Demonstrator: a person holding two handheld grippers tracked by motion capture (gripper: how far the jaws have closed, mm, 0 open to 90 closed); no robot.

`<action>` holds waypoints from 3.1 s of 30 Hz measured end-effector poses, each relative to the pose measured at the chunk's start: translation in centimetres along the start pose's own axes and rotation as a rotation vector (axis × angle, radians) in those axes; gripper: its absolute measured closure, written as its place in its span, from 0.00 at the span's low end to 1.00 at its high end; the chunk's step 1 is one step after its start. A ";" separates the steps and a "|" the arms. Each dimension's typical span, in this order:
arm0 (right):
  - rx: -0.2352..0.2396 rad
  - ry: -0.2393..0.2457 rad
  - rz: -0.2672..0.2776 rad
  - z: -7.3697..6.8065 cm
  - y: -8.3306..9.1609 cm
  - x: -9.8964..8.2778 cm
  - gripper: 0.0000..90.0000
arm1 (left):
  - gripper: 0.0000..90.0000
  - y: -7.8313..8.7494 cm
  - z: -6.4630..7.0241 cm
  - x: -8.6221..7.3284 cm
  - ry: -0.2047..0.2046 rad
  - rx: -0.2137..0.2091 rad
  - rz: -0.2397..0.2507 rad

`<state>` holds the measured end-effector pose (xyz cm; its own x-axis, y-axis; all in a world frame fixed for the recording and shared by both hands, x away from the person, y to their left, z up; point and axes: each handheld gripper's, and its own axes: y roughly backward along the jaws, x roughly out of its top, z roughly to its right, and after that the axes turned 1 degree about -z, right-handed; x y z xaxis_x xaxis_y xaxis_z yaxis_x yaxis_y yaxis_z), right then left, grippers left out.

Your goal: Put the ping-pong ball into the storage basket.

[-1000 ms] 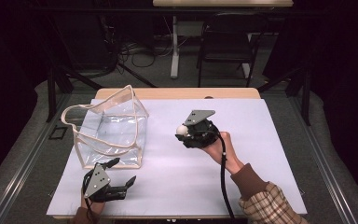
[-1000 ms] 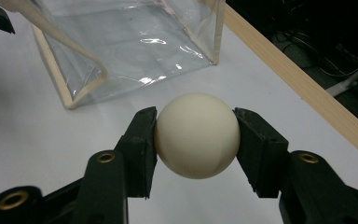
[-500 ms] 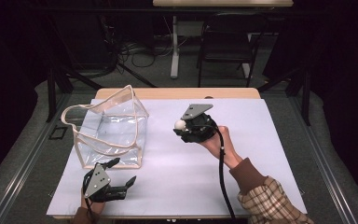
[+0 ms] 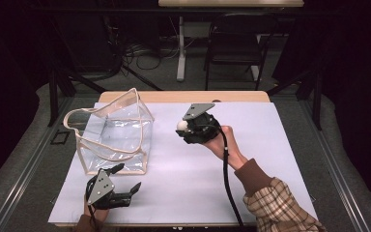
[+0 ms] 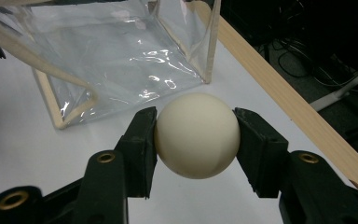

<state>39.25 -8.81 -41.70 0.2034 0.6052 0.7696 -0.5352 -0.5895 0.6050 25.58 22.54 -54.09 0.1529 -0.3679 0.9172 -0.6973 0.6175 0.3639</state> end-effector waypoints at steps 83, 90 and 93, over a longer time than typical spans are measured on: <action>0.005 0.095 0.014 -0.4 -1.4 7.3 0.57 | 0.18 0.0 0.0 0.0 0.004 -0.004 0.000; 0.007 0.102 0.023 -0.4 -1.5 8.1 0.57 | 0.18 -0.1 0.0 0.0 0.005 -0.004 0.000; 0.010 0.104 0.022 -0.5 -1.6 8.5 0.57 | 0.18 -0.1 0.0 0.0 0.006 -0.003 0.001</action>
<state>41.43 -2.42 -36.27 0.1052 0.6442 0.7576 -0.5302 -0.6082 0.5907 25.60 22.51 -54.13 0.1562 -0.3635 0.9184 -0.6956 0.6197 0.3636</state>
